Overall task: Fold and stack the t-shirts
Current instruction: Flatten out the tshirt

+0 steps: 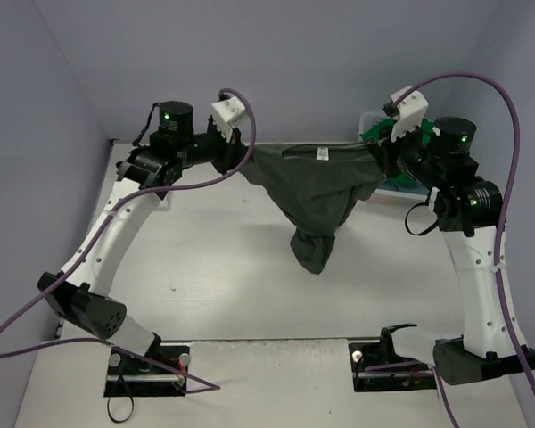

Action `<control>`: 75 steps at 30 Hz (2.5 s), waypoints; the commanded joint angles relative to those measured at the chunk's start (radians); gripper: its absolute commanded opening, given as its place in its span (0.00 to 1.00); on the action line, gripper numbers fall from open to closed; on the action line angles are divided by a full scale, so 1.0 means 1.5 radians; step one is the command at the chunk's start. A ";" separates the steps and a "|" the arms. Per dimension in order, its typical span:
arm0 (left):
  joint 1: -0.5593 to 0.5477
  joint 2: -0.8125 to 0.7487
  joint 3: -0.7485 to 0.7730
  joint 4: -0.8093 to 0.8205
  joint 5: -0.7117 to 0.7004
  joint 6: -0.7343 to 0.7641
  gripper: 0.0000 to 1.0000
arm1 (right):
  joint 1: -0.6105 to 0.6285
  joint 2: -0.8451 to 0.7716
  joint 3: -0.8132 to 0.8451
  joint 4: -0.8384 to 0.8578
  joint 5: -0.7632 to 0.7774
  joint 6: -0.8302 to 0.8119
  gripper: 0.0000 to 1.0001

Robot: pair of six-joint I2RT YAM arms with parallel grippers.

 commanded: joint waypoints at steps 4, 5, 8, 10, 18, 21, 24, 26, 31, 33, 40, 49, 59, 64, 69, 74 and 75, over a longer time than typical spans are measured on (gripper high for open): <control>0.041 -0.110 0.014 0.045 0.050 -0.044 0.00 | -0.002 -0.051 -0.020 0.049 -0.090 0.033 0.00; 0.050 -0.116 0.017 0.042 0.058 -0.047 0.00 | -0.002 -0.055 -0.036 0.049 -0.133 0.043 0.00; 0.075 -0.143 0.028 0.050 0.076 -0.081 0.00 | 0.003 -0.075 -0.077 0.049 -0.204 0.075 0.00; 0.090 -0.164 0.032 0.061 0.104 -0.119 0.00 | 0.020 -0.101 -0.117 0.047 -0.219 0.058 0.00; 0.129 -0.262 0.015 0.098 0.169 -0.200 0.00 | 0.028 -0.179 -0.195 0.038 -0.254 0.005 0.00; 0.140 -0.291 0.002 0.113 0.181 -0.216 0.00 | 0.037 -0.185 -0.185 0.040 -0.250 -0.014 0.00; 0.142 -0.305 0.001 0.115 0.180 -0.213 0.00 | 0.038 -0.162 -0.171 0.049 -0.231 -0.035 0.00; 0.144 -0.294 0.000 0.117 0.179 -0.211 0.00 | 0.038 -0.108 -0.162 0.053 -0.214 -0.040 0.00; 0.144 -0.228 -0.036 0.110 0.146 -0.162 0.00 | 0.041 0.089 -0.146 0.073 -0.134 -0.032 0.01; 0.144 -0.208 -0.051 0.100 0.133 -0.128 0.00 | 0.041 0.149 -0.127 0.093 -0.062 -0.019 0.14; 0.129 -0.186 -0.063 0.096 0.137 -0.123 0.00 | 0.046 0.224 -0.161 0.099 -0.016 -0.044 0.40; 0.106 -0.191 -0.072 0.092 0.156 -0.149 0.00 | 0.071 0.180 -0.244 0.086 -0.097 -0.114 0.41; 0.108 -0.226 -0.043 0.066 0.134 -0.126 0.00 | 0.105 0.109 -0.235 0.118 -0.041 -0.098 0.00; 0.108 -0.198 0.009 0.009 0.094 -0.038 0.00 | 0.106 0.099 -0.169 0.172 0.082 -0.079 0.00; 0.108 -0.094 0.075 -0.038 0.024 0.043 0.00 | 0.105 0.206 -0.037 0.192 0.118 -0.076 0.00; 0.110 0.021 0.166 -0.015 -0.078 0.085 0.00 | 0.102 0.327 0.118 0.213 0.145 -0.073 0.00; 0.111 0.056 0.205 0.003 -0.115 0.084 0.00 | 0.102 0.363 0.178 0.215 0.158 -0.073 0.00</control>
